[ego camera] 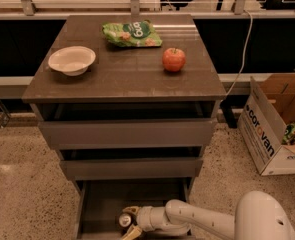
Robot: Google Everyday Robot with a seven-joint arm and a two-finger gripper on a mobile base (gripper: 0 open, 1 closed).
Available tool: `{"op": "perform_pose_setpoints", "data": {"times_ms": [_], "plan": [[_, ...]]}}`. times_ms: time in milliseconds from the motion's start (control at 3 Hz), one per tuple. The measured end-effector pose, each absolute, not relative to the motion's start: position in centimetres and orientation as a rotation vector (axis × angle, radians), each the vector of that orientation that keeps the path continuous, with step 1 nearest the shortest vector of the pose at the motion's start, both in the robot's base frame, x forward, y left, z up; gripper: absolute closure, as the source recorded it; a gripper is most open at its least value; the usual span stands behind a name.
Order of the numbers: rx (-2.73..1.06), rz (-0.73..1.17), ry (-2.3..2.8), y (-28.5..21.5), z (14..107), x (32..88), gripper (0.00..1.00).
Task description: Pick orange can from bottom drawer and place on counter
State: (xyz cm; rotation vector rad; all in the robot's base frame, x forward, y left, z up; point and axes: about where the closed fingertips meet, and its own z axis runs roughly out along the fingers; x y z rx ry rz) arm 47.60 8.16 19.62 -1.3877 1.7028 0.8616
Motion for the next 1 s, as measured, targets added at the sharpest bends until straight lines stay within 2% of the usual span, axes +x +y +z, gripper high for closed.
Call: {"op": "perform_pose_setpoints", "data": {"times_ms": [667, 1000], "plan": [[-1.383, 0.864, 1.699, 8.1, 19.9, 47.7, 0.95], [-1.404, 0.901, 1.666, 7.9, 21.0, 47.5, 1.0]]}}
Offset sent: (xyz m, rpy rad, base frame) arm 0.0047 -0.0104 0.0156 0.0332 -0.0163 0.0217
